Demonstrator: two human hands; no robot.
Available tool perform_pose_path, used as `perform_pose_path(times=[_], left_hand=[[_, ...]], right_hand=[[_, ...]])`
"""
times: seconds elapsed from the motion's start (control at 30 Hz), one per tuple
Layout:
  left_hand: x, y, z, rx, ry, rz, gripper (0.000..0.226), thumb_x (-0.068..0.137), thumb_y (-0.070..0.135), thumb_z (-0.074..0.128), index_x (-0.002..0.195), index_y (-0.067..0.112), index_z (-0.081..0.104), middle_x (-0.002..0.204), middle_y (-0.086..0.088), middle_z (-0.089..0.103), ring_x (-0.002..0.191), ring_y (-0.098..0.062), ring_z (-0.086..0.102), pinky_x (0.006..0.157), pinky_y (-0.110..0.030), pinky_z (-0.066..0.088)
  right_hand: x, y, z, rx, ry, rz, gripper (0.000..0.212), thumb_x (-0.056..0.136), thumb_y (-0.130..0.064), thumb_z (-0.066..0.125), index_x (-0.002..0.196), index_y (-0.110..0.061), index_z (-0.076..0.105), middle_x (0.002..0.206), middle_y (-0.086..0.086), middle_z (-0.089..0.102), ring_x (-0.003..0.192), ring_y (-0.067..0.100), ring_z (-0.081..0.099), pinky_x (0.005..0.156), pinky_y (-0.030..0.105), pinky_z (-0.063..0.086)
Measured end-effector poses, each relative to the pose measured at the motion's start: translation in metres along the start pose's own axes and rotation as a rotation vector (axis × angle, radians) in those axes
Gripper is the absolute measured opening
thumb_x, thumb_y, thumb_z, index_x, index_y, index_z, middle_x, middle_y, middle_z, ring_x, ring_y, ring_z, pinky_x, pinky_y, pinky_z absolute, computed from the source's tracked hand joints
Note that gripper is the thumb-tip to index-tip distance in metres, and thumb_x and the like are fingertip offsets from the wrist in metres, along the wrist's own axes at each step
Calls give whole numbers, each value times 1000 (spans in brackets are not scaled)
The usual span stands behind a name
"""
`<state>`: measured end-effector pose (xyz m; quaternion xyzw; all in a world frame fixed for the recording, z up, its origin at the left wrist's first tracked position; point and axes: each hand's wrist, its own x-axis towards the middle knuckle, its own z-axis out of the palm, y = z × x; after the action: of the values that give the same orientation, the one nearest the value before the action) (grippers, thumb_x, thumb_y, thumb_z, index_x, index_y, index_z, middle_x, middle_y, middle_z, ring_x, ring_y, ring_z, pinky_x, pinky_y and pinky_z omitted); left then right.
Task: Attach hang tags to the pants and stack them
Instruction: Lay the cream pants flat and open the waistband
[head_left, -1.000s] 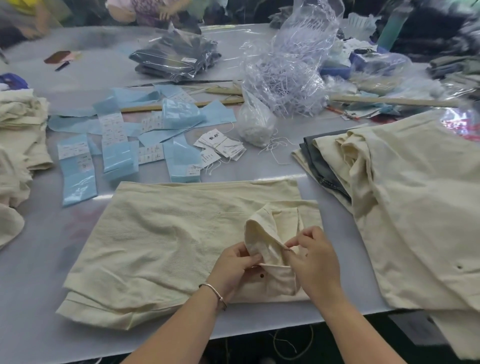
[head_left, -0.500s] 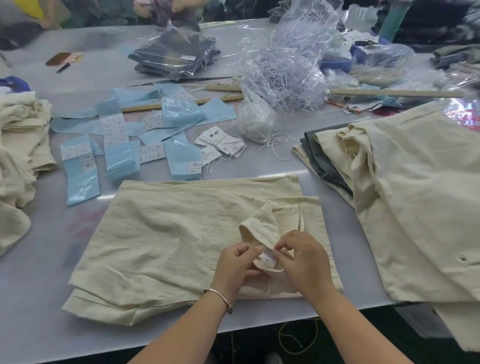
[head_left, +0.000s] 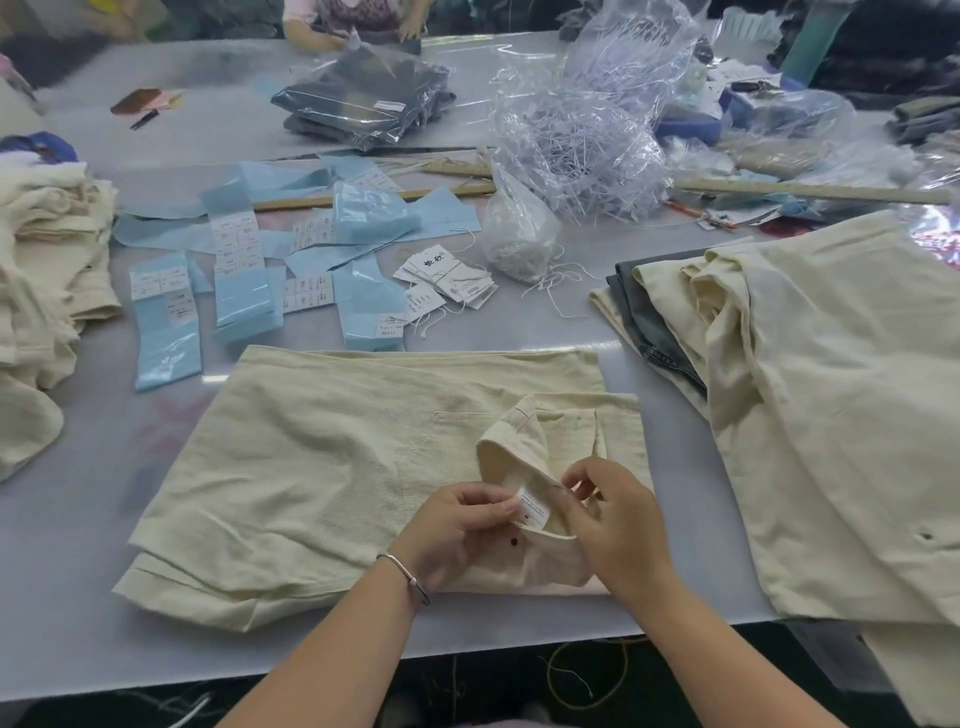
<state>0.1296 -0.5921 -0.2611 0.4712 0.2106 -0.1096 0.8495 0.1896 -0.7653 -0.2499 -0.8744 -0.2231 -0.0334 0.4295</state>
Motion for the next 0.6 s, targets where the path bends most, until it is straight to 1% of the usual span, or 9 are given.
perform_pose_path(times=[0.07,0.23,0.3,0.37,0.4,0.47,0.53,0.6], left_hand=[[-2,0,3,-30,-8,26,4,72,4,70,71,2,74,72,-10,68,71,-17,66,71,-24,55],[-6,-3,16,-181,-20,81,8,77,6,69,80,-1,70,83,-14,65,75,-19,61,71,-24,54],[-9,-4,19,-127,-20,96,7,79,11,70,78,5,68,89,-15,65,81,-22,63,74,-26,54],[-12,-3,15,17,28,111,10,84,19,69,77,12,66,100,-13,70,91,-24,67,80,-31,53],[-13,-1,10,79,75,124,12,86,22,68,76,16,67,107,-11,72,95,-23,68,82,-33,52],[-17,9,-10,114,202,163,19,90,24,64,73,22,70,110,-6,72,93,-17,69,78,-28,53],[-24,24,-40,71,374,196,21,93,20,61,75,18,70,101,-5,74,83,-13,70,68,-21,53],[-35,39,-79,35,579,222,23,94,14,59,73,14,68,86,-6,74,71,-13,68,59,-19,51]], right_hand=[[2,-1,-4,21,-10,-18,18,81,-14,74,76,-23,61,69,-14,59,71,8,56,59,26,45],[11,-11,-12,87,-5,-81,17,79,-5,75,76,-17,63,71,-11,61,71,11,56,64,27,45],[15,-14,-15,140,13,-76,15,79,-6,73,76,-17,63,72,-10,62,72,12,57,65,25,45],[22,-18,-16,185,48,-75,12,82,-10,70,78,-18,63,74,-10,63,72,11,58,65,20,44],[27,-21,-14,201,57,-73,14,84,-8,70,79,-19,63,74,-10,63,73,11,58,64,17,44],[37,-30,-8,235,38,-77,21,83,-1,68,79,-21,63,74,-11,64,74,10,58,65,15,44],[48,-41,5,254,-25,-91,26,81,2,68,79,-24,63,73,-11,64,73,10,59,64,16,46],[57,-55,24,265,-125,-113,31,79,4,69,76,-26,62,74,-13,65,70,12,59,61,22,49]])
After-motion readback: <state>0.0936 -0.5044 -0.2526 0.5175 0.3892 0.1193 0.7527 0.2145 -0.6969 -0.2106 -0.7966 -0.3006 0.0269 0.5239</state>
